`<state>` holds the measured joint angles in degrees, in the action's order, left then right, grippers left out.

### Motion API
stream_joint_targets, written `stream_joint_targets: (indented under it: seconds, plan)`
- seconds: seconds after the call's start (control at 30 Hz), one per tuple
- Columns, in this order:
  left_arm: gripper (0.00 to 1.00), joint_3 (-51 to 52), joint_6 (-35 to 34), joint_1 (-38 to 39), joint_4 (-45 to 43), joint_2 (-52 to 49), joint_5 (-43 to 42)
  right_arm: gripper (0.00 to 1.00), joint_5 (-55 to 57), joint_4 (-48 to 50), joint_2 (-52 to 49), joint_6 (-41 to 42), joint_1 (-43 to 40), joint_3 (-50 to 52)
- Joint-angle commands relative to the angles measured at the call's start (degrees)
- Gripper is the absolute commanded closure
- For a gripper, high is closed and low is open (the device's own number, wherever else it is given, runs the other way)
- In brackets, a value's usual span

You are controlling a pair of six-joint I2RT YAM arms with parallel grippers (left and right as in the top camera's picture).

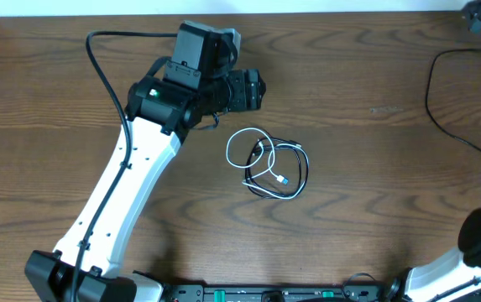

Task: Untangle cables

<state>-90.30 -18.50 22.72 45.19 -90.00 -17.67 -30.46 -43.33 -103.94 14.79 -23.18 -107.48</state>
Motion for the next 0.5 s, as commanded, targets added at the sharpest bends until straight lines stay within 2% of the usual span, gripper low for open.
stream_joint_targets:
  seconds: [0.0,0.1,0.2,0.47]
  plan:
    - [0.24,2.6,4.6,0.1,2.2,-0.8,0.7,0.04,-6.6,-5.4,-1.2,-3.8,3.6,0.1]
    - [0.24,5.1,5.8,0.1,4.7,-2.2,0.1,0.06,-6.3,-9.2,-1.2,-10.3,6.7,1.0]
    - [0.27,6.3,6.1,0.1,7.6,-3.9,0.1,0.05,-4.0,-10.3,-1.2,-10.3,8.4,1.3]
    - [0.27,6.4,6.0,0.2,17.4,-9.5,0.1,0.06,3.0,-13.7,-1.2,-10.3,12.4,1.5]
